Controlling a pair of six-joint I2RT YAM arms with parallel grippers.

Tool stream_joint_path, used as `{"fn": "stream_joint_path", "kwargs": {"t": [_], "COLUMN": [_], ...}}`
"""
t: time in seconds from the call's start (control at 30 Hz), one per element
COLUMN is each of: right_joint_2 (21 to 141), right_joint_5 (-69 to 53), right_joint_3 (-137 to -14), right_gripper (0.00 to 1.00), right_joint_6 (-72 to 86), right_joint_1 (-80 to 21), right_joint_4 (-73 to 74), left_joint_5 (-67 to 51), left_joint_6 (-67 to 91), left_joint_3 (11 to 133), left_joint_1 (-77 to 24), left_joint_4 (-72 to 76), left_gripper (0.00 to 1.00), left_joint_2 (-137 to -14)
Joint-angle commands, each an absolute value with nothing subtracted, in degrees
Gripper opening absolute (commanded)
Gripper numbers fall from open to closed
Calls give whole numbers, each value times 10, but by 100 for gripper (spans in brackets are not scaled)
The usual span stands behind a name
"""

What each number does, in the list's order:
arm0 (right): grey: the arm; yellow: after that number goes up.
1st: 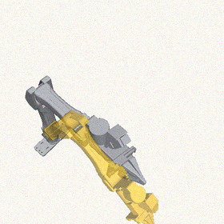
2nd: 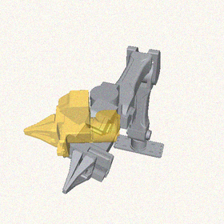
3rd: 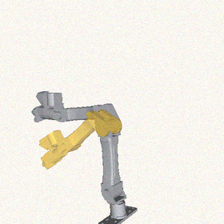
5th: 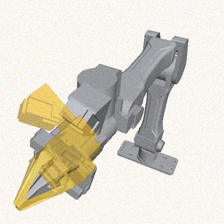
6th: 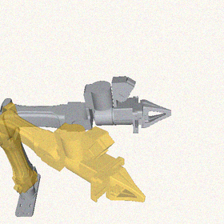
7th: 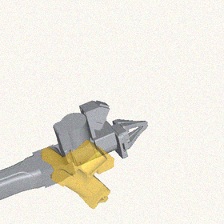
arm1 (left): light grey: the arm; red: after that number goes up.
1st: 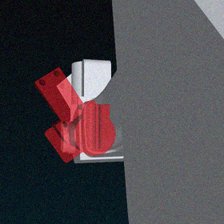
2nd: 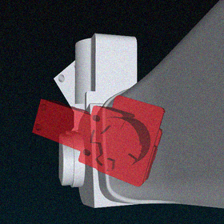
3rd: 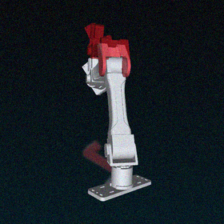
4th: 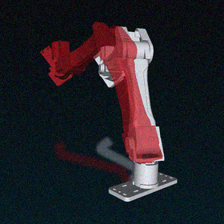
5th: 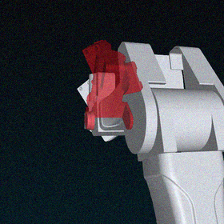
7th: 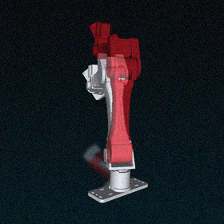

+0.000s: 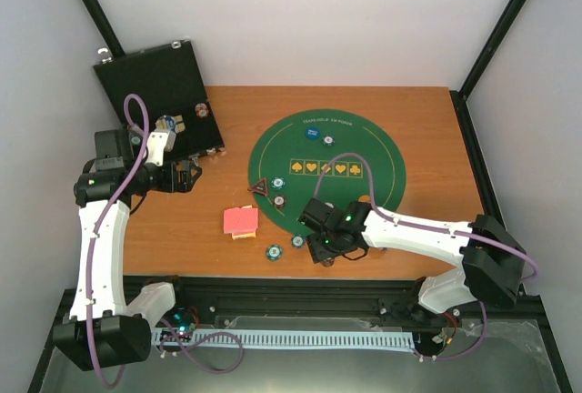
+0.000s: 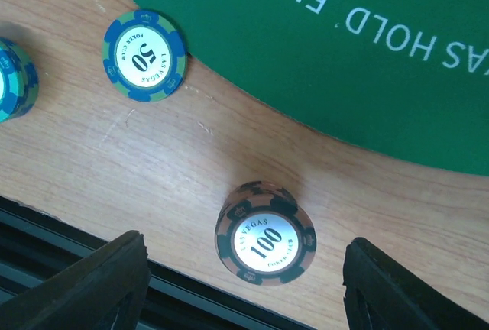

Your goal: Distribute texas hold em gaming equipment

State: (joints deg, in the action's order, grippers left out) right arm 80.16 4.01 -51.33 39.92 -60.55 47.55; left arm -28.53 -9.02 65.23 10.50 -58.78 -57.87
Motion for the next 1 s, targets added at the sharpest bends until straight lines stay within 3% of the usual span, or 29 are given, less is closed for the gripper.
{"fn": "stream_joint_path", "kwargs": {"t": [0.0,0.73,0.97], "right_joint_2": [814,829,824], "right_joint_5": [37,36,35], "right_joint_3": [-513,-454,-453], "right_gripper": [68,64,58], "right_joint_6": [405,414,415], "right_joint_1": [-611,-611,-611], "right_joint_4": [449,409,409], "left_joint_5": [-290,-291,-290], "left_joint_6": [-91,-91,-91], "left_joint_3": [674,679,677], "left_joint_1": [109,108,109], "left_joint_4": [-595,-599,-599], "left_gripper": [100,100,100], "left_joint_2": [-574,-574,-572]}}
